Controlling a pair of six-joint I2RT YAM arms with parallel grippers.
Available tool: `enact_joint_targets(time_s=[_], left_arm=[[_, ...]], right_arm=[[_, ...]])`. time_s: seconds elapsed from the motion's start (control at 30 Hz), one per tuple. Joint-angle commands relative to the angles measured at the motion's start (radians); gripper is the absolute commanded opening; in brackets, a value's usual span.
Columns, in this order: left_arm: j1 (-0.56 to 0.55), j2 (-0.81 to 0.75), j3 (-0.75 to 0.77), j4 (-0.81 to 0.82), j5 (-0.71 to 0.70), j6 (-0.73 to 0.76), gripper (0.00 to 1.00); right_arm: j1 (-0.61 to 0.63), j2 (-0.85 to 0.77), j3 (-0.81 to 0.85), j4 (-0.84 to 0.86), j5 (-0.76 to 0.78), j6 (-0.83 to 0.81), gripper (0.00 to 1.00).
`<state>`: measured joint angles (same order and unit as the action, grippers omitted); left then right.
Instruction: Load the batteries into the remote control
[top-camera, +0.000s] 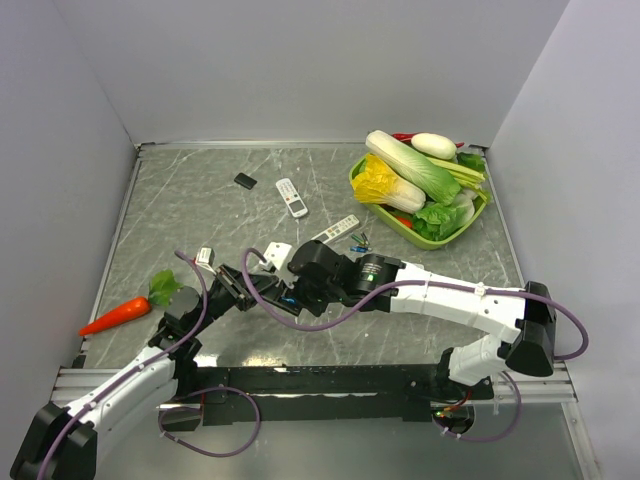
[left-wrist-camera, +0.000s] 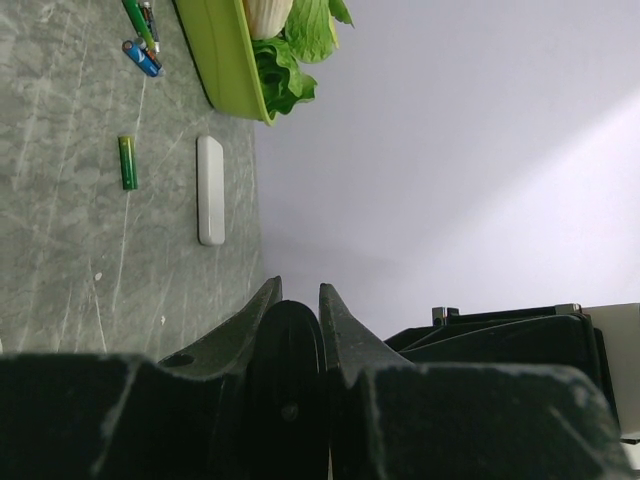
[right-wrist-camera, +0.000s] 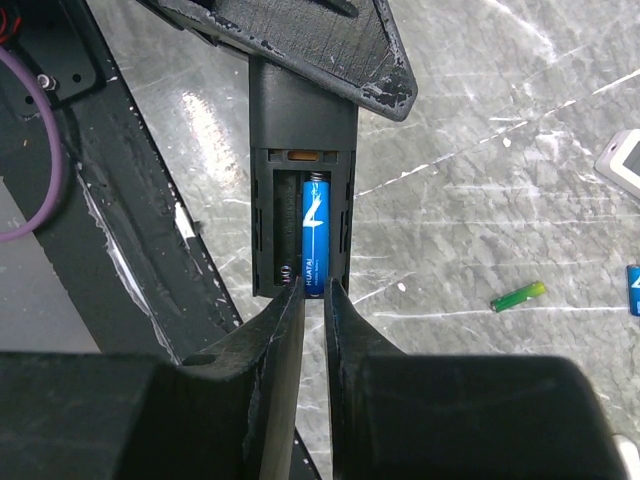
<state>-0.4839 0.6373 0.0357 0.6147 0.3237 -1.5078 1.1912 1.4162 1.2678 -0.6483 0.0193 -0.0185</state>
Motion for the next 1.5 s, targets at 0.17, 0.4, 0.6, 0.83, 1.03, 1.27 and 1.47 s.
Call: enact_joint_targets(time_s=[0.17,0.4,0.6,0.83,1.03,1.27,1.47], left_arm=[[-0.004,-0.024,-0.103,0.143,0.035,-0.074,0.01],[-0.004,-0.039,-0.112,0.191,0.035,-0.101,0.01],[-0.004,-0.067,-0.112,0.204,0.031,-0.115,0.01],[-0.004,-0.056,-0.097,0.200,0.049,-0.050,0.01],[-0.004,-0.041,-0.069,0.017,0.012,0.162,0.01],[-0.002,0.093,-0.111,0.112,0.015,0.231,0.01],[-0.001,0.191,-0.112,0.244,0.083,0.290,0.01]], right_arm=[[-0.002,0.049,-0.002,0.055,0.021,0.011,0.15],[-0.002,0.067,-0.016,0.068,0.027,0.012,0.13],[-0.004,0.086,-0.036,0.087,0.016,0.012,0.12],[-0.007,0.070,-0.041,0.098,0.014,0.017,0.12],[-0.025,-0.028,-0.048,0.099,0.008,0.017,0.23],[-0.188,-0.138,-0.113,0.093,-0.045,0.046,0.45],[-0.390,-0.157,-0.173,0.108,-0.076,0.028,0.56]])
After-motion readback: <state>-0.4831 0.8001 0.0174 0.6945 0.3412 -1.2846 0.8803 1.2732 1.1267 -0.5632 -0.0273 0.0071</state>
